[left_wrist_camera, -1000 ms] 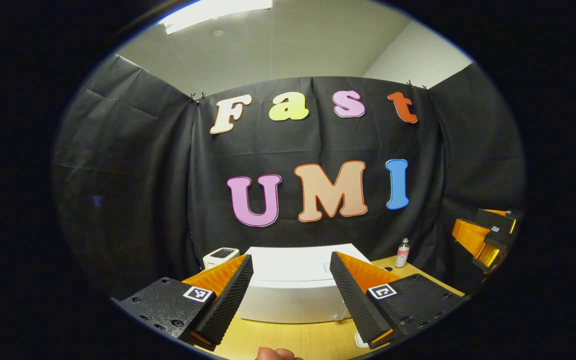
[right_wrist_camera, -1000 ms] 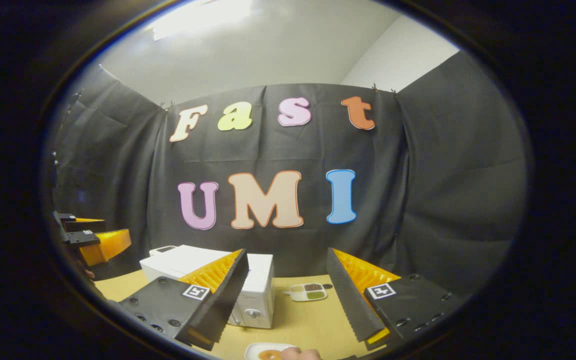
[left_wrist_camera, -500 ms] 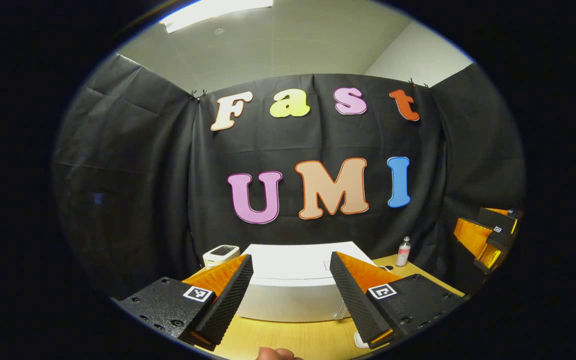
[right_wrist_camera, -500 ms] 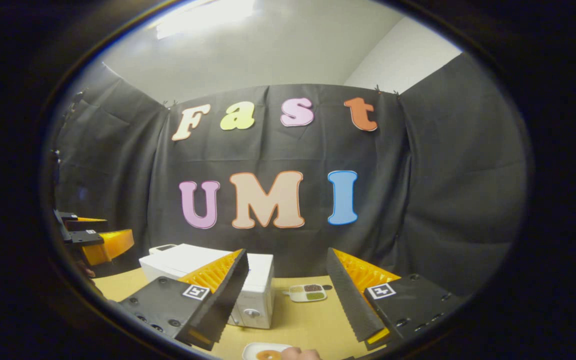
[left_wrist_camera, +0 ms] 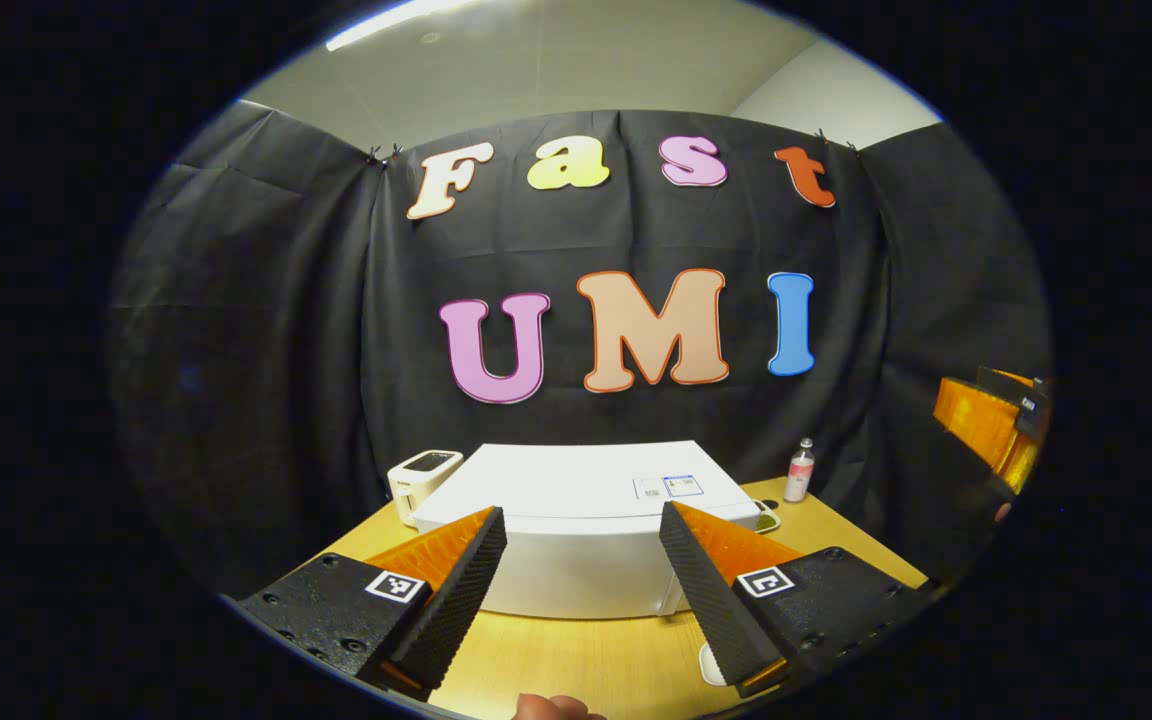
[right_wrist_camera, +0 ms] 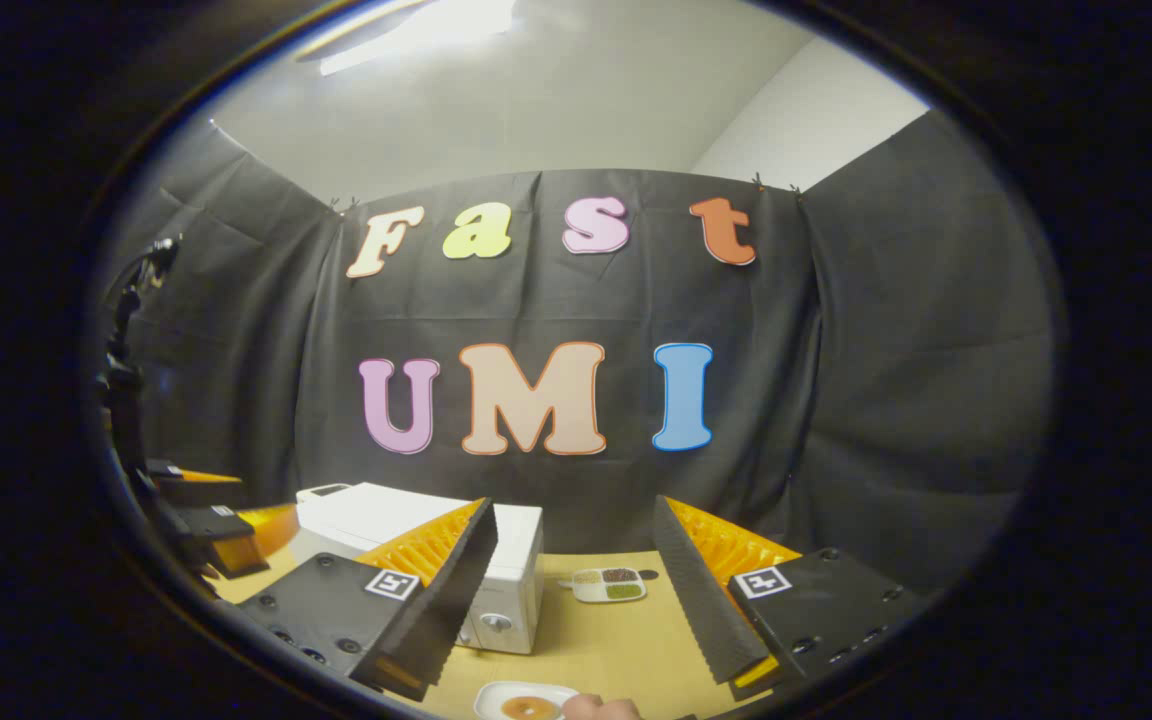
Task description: Open the microwave oven with the left hand, put the food in, and close the microwave oven.
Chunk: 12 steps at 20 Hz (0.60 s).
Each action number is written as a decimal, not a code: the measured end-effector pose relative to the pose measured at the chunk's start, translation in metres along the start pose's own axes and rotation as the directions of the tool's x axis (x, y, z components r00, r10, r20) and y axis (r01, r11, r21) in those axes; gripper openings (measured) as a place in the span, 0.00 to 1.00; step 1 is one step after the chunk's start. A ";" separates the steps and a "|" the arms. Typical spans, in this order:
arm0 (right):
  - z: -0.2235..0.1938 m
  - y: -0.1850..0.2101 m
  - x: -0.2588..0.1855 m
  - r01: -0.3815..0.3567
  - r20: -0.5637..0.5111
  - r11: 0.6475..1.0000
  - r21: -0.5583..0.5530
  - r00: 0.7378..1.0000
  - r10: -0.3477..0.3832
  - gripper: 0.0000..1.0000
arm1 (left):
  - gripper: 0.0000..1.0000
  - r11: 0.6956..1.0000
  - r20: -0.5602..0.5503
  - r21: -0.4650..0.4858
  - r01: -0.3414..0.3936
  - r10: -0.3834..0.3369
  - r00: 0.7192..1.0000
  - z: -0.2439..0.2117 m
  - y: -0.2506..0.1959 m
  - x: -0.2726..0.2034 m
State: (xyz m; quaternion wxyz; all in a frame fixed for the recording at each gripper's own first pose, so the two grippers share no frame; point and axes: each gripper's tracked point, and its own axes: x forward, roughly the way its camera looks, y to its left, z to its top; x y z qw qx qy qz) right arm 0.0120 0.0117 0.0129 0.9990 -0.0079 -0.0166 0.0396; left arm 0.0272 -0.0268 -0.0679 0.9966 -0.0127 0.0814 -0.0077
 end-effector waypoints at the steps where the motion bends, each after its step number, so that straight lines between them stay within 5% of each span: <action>1: 0.003 -0.004 0.000 0.009 0.000 1.000 -0.001 1.000 -0.009 0.96 | 0.98 1.000 -0.014 -0.002 0.005 -0.005 1.000 -0.009 -0.005 0.005; 12: 0.013 -0.027 -0.007 0.061 0.005 0.996 -0.070 0.998 -0.061 0.96 | 0.99 0.995 -0.270 -0.035 0.088 -0.095 0.958 -0.148 -0.065 0.077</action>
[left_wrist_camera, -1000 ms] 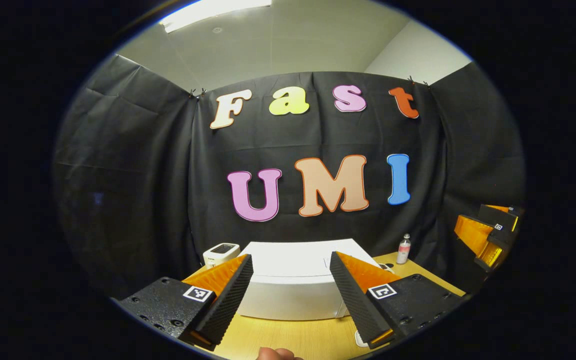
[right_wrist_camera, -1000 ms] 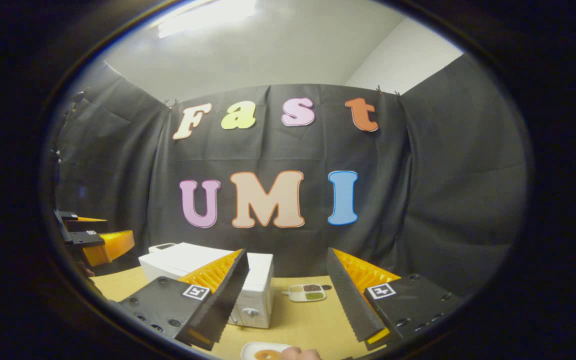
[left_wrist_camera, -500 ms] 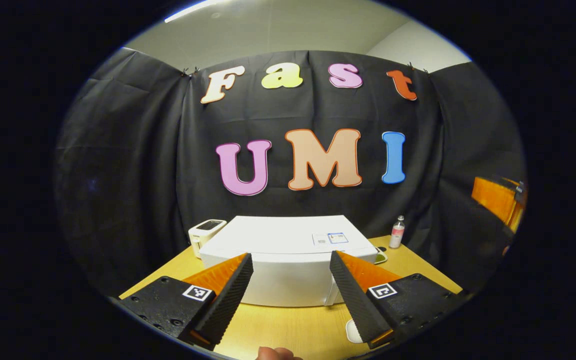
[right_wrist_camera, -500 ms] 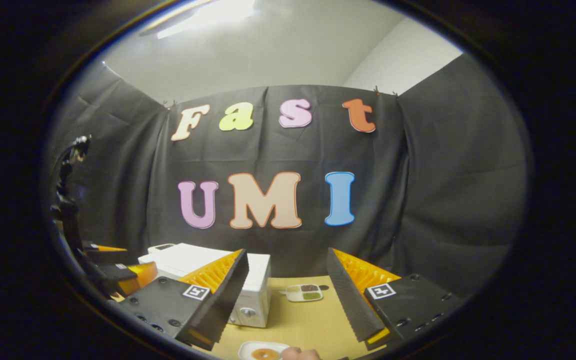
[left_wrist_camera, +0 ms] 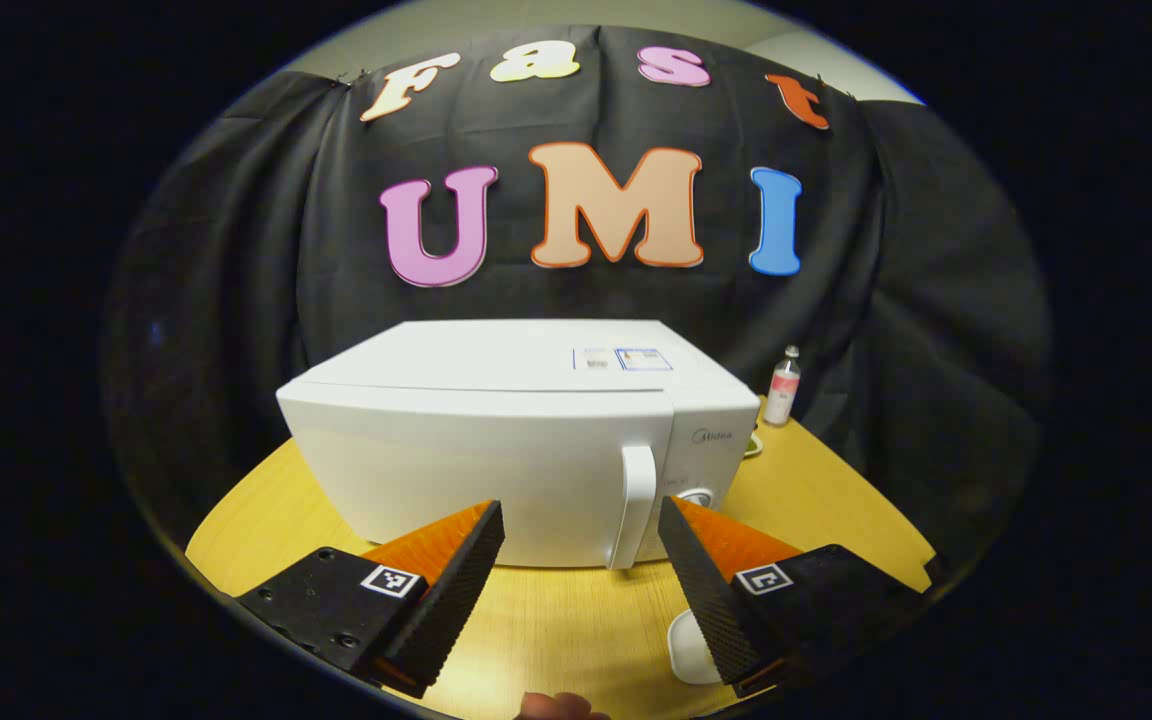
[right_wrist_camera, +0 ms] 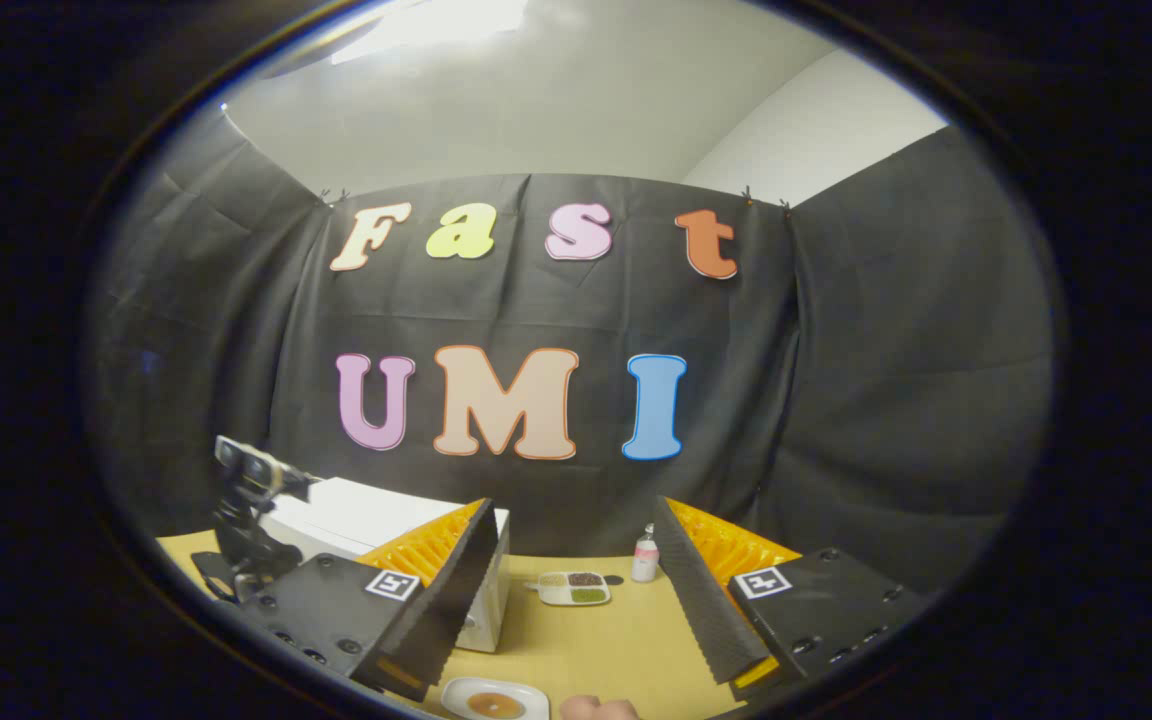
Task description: Open the microwave oven with the left hand, put the food in, and close the microwave oven.
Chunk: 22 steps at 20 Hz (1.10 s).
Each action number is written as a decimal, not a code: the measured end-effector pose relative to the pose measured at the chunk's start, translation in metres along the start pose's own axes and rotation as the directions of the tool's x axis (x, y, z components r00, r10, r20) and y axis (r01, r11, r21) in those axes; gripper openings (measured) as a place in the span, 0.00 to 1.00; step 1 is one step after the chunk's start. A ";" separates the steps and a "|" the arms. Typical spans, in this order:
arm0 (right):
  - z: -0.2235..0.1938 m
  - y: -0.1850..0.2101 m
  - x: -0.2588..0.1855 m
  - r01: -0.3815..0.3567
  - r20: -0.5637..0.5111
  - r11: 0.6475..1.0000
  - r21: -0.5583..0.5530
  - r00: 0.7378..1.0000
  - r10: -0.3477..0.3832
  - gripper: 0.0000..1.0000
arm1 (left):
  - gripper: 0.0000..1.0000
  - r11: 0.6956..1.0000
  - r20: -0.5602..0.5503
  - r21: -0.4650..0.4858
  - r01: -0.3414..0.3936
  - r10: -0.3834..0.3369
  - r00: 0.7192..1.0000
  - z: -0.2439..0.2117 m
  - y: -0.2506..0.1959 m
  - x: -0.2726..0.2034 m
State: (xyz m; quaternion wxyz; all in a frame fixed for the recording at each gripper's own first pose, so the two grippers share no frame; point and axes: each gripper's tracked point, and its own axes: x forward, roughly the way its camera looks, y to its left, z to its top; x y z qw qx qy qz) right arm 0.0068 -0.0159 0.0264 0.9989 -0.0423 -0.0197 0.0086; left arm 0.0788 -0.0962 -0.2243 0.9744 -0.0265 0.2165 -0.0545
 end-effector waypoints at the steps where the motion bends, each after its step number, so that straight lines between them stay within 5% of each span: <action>1: 0.001 -0.002 -0.001 0.004 0.001 1.000 -0.010 1.000 -0.004 0.96 | 0.99 1.000 -0.019 0.007 0.007 -0.007 1.000 -0.008 -0.003 0.009; 14: -0.013 0.002 -0.005 0.007 -0.029 0.996 -0.092 1.000 -0.010 0.96 | 0.98 0.998 -0.122 0.063 0.026 -0.018 0.992 -0.046 -0.025 0.070; 22: -0.020 -0.011 -0.009 0.021 -0.052 0.994 -0.104 0.998 -0.027 0.97 | 0.71 0.992 -0.114 0.107 0.070 -0.057 0.992 -0.040 -0.041 0.077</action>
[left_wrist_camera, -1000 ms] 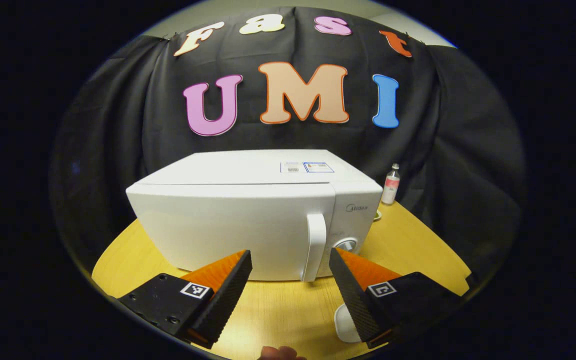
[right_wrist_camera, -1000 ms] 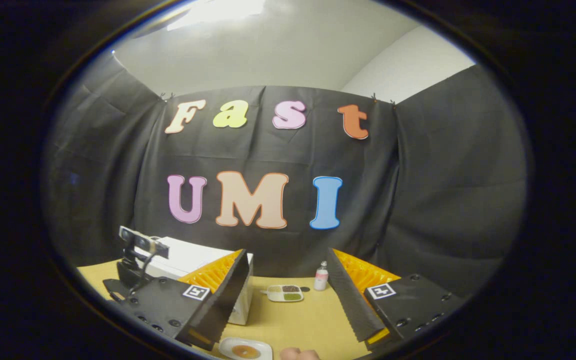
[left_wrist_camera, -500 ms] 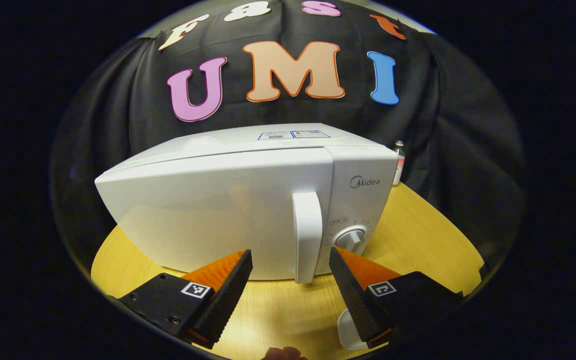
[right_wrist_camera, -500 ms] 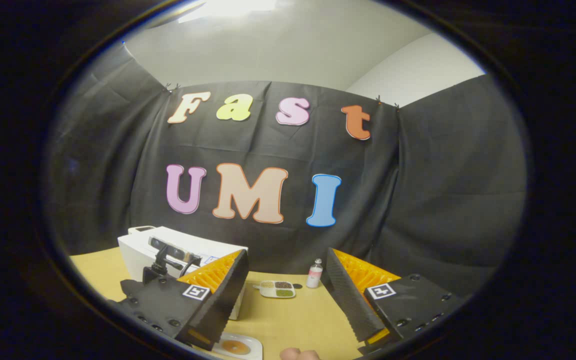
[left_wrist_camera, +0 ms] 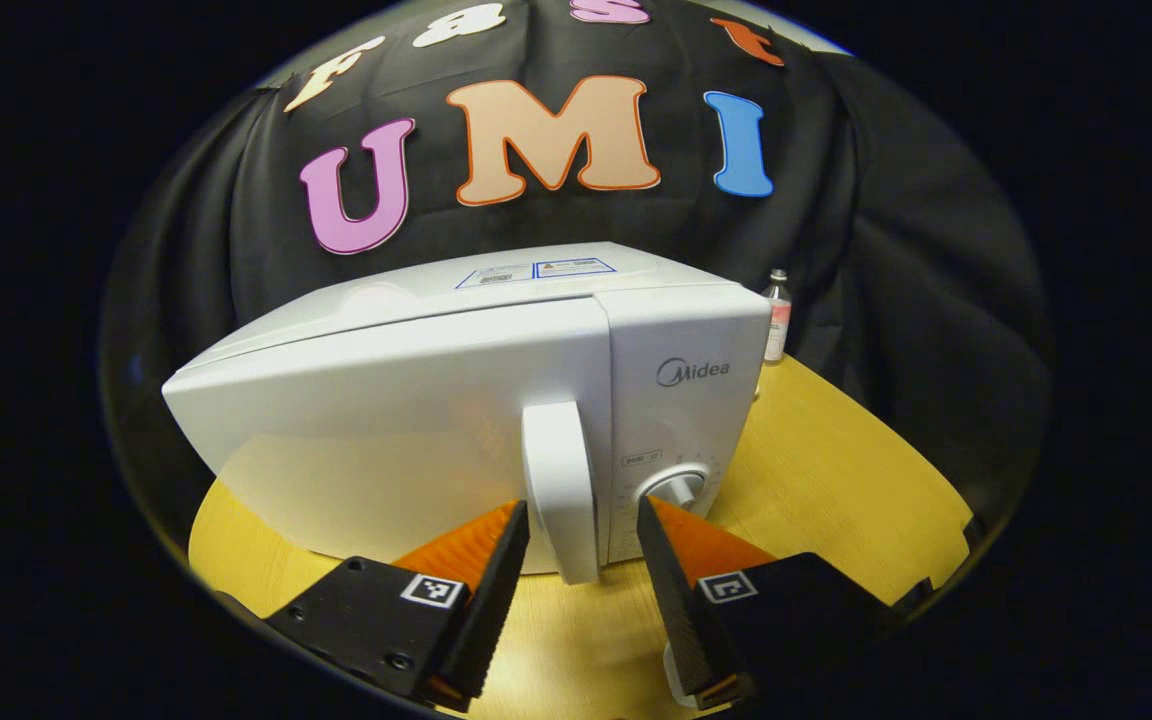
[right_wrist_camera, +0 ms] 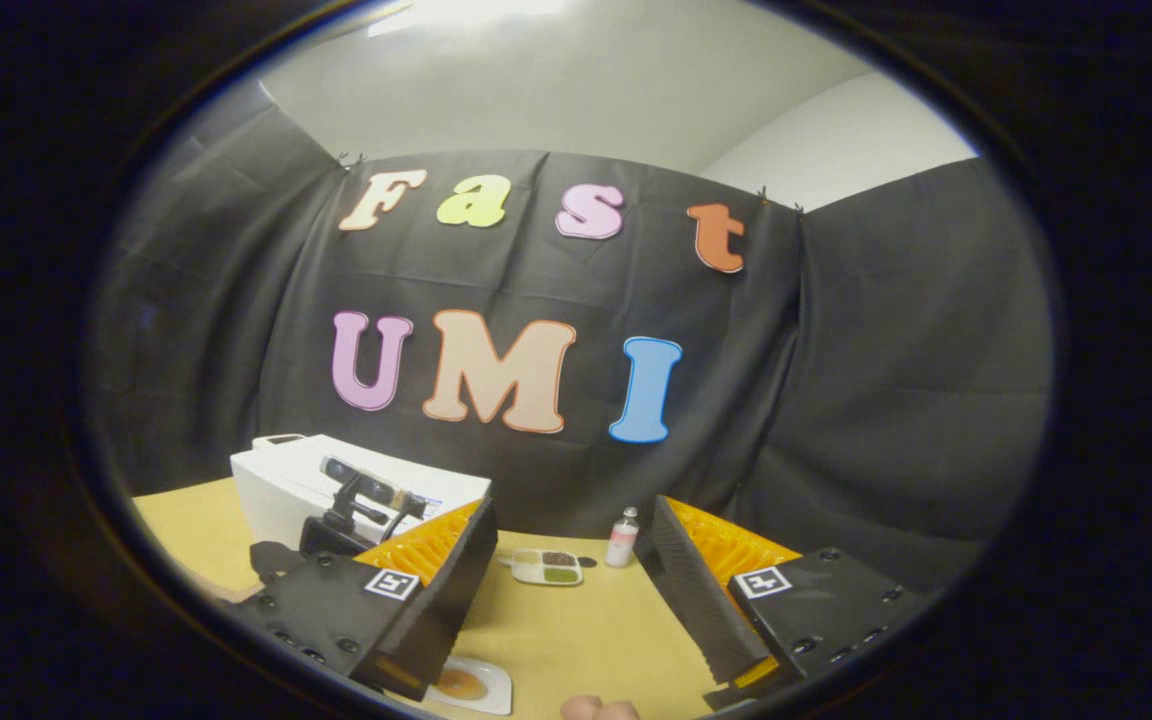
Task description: Open the microwave oven with the left hand, put the food in, and close the microwave oven.
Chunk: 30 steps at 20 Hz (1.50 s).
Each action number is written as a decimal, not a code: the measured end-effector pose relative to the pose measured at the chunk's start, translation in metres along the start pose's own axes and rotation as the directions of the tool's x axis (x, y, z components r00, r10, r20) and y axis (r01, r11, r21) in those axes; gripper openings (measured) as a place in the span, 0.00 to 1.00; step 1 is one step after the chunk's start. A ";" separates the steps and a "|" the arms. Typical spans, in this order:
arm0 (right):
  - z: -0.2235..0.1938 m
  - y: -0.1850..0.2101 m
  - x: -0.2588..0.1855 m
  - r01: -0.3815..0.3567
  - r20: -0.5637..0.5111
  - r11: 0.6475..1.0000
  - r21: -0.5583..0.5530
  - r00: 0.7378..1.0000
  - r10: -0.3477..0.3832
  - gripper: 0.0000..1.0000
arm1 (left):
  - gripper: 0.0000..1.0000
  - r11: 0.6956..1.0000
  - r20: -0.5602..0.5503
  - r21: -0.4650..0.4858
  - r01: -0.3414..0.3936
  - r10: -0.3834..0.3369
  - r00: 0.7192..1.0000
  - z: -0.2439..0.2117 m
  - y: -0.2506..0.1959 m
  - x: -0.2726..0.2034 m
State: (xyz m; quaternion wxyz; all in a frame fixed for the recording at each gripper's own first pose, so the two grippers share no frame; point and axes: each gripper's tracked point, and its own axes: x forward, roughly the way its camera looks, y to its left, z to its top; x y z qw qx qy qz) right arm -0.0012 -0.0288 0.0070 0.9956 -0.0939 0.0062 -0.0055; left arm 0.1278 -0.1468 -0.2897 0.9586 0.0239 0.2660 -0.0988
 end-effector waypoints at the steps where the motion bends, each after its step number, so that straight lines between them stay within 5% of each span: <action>1: 0.001 -0.003 0.000 0.004 0.001 1.000 0.001 1.000 -0.004 0.97 | 0.66 1.000 0.001 0.008 -0.003 0.003 1.000 0.000 0.001 0.001; 4: -0.001 -0.006 -0.001 0.007 -0.005 1.000 0.017 1.000 -0.007 0.97 | 0.31 0.999 -0.003 0.006 -0.033 0.033 0.999 0.001 0.005 0.002; 8: 0.000 -0.008 0.001 0.004 -0.002 1.000 0.017 1.000 -0.004 0.97 | 0.18 0.998 -0.047 -0.067 0.007 -0.010 0.999 -0.004 0.004 0.001; 15: 0.006 -0.008 0.008 -0.004 0.011 0.998 0.067 1.000 0.003 0.97 | 0.17 1.000 -0.030 0.007 0.022 -0.022 0.999 -0.004 0.004 0.000; 18: 0.010 -0.009 0.009 -0.004 0.024 0.997 0.071 1.000 0.003 0.96 | 0.06 1.000 -0.036 0.018 0.012 -0.011 0.999 -0.003 0.003 -0.003; 22: 0.016 -0.013 0.011 0.003 0.046 0.996 0.084 0.999 -0.007 0.96 | 0.02 0.999 -0.037 -0.001 0.035 -0.035 0.999 -0.003 0.003 -0.005; 30: 0.003 -0.013 0.011 0.004 0.009 0.997 0.080 1.000 -0.004 0.96 | 0.01 0.991 -0.005 -0.113 0.076 -0.077 0.997 -0.043 0.013 -0.090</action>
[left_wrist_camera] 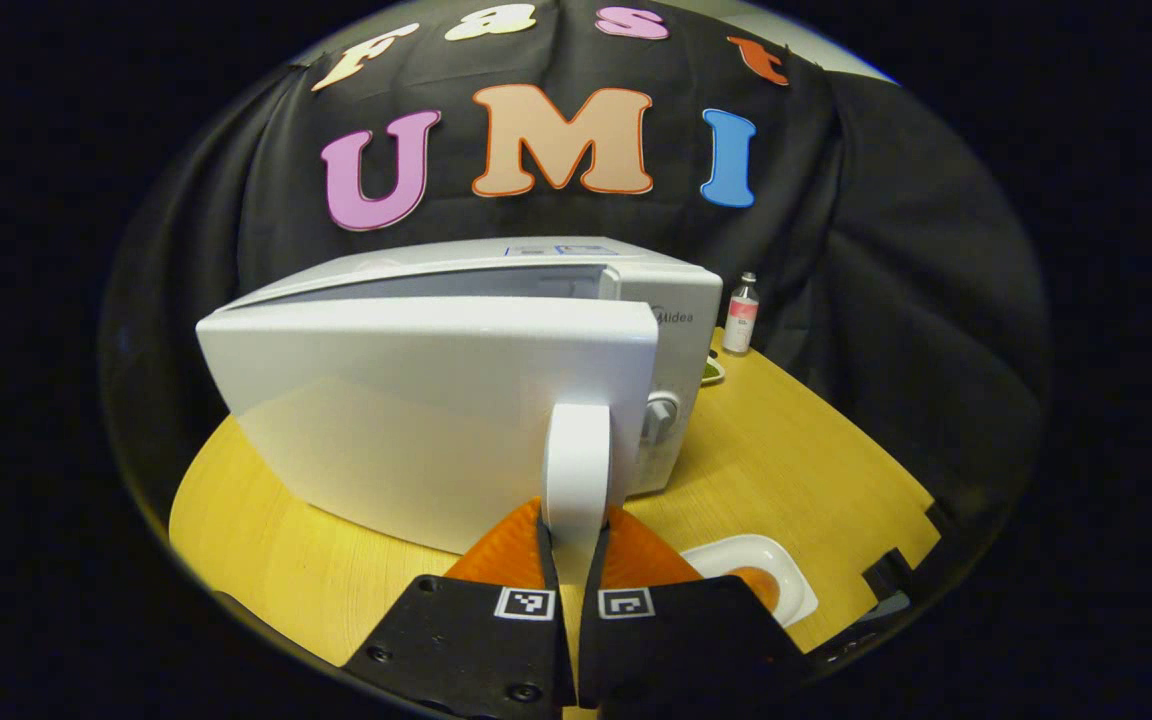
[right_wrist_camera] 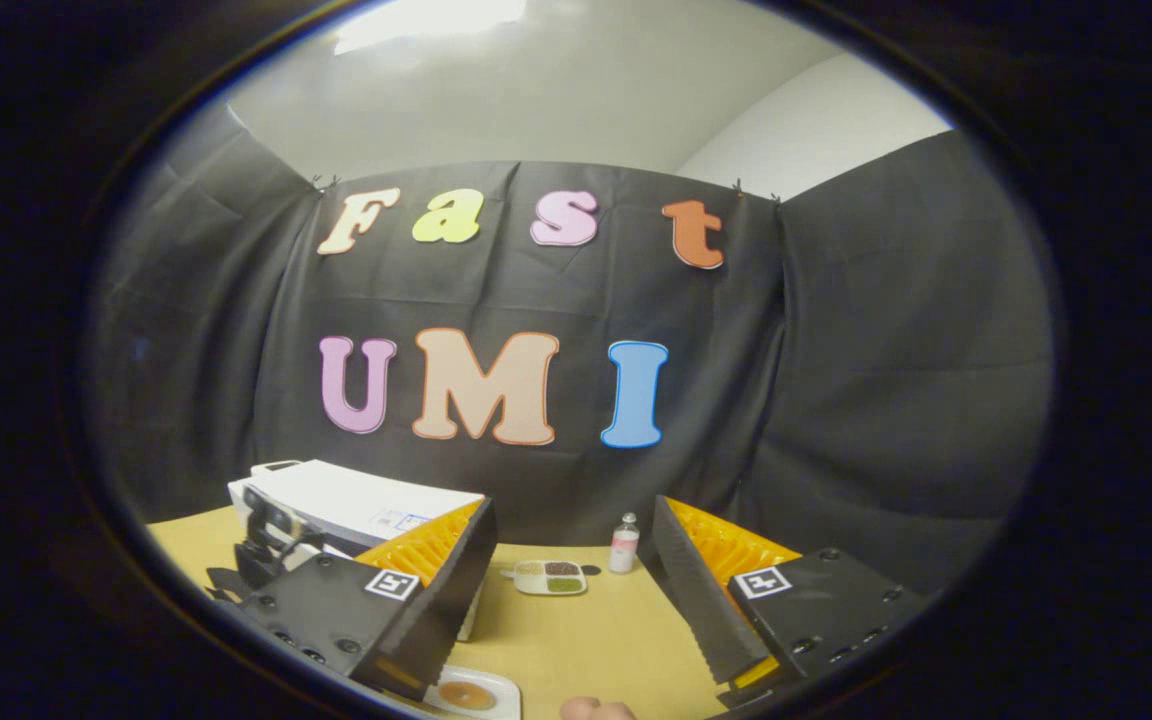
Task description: Open the microwave oven with the left hand, put the food in, and close the microwave oven.
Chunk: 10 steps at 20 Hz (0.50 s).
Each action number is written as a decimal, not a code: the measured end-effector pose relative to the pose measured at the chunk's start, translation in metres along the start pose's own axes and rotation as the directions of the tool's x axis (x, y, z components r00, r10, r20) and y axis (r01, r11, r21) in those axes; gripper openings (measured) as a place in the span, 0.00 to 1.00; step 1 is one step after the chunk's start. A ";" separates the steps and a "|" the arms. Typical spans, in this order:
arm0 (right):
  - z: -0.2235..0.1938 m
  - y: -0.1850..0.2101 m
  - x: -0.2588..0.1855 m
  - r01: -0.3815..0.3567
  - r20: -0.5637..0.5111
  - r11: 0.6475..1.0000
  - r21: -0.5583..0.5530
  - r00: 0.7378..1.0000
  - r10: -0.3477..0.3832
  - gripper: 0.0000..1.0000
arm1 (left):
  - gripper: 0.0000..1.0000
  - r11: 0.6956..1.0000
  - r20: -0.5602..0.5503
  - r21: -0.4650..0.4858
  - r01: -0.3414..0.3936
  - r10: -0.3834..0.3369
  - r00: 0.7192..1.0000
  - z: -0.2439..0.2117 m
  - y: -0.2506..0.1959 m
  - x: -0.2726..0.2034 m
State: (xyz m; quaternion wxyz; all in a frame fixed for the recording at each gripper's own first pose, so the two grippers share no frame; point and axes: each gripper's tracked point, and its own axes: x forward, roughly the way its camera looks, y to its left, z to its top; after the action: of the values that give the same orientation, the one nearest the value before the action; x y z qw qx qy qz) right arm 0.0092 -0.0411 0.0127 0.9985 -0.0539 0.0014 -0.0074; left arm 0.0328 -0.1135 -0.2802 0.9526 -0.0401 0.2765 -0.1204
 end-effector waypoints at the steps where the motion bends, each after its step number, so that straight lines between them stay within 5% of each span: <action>1: 0.000 0.002 0.000 -0.002 -0.003 1.000 0.001 1.000 0.002 0.96 | 0.02 1.000 0.022 -0.015 -0.004 0.005 1.000 -0.002 0.004 -0.011; 10: -0.014 0.031 -0.013 -0.034 -0.046 0.999 0.026 0.998 0.035 0.97 | 0.02 0.998 0.029 0.005 -0.060 0.060 0.998 -0.045 0.056 -0.100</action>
State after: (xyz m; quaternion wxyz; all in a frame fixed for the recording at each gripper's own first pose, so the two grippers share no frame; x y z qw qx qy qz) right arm -0.0035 -0.0115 -0.0045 0.9988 -0.0412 0.0256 0.0086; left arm -0.0622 -0.0345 -0.2746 0.9598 -0.0307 0.2632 -0.0920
